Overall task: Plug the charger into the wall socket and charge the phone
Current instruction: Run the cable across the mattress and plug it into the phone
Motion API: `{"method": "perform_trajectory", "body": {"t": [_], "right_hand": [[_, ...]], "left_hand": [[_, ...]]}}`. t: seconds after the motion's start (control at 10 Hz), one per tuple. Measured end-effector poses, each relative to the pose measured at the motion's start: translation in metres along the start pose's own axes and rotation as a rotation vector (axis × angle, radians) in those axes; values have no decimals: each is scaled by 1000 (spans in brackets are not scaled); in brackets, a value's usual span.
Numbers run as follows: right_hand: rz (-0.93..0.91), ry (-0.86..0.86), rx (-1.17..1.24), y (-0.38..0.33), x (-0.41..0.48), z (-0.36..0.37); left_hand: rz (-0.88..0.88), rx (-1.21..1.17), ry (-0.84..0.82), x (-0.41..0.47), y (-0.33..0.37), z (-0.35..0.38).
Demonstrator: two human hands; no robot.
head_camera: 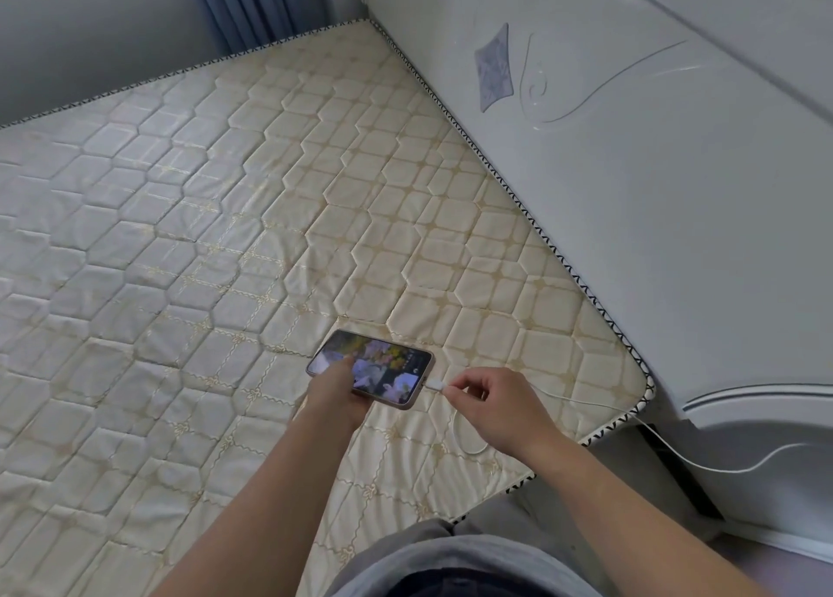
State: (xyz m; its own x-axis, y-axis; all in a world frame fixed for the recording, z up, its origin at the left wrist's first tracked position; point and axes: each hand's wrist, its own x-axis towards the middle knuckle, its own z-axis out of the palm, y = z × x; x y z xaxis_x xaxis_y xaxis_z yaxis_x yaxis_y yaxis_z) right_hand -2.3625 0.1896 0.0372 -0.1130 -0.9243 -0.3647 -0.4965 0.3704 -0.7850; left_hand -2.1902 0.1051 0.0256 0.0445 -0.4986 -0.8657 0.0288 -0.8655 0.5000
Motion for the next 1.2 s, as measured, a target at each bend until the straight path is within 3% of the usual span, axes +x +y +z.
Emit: {"method": "perform_trajectory", "body": {"t": [0.1,0.5,0.7,0.9,1.1,1.2], "right_hand": [[26,-23,-42,-1,1,0],[201,84,48,34,5,-22],[275,-108,109,64,43,-47],[321,-239,139,124,133,-75],[352,-317,115,205,230,-61],[358,-349,80,247,273,-41]], "left_hand": [[-20,-417,97,15,-10,2],[46,-336,-11,31,-12,58],[46,-292,-47,60,-1,90],[31,-459,-53,125,6,152],[-79,-517,-166,221,0,200],[-137,-503,-96,280,-13,210]]}}
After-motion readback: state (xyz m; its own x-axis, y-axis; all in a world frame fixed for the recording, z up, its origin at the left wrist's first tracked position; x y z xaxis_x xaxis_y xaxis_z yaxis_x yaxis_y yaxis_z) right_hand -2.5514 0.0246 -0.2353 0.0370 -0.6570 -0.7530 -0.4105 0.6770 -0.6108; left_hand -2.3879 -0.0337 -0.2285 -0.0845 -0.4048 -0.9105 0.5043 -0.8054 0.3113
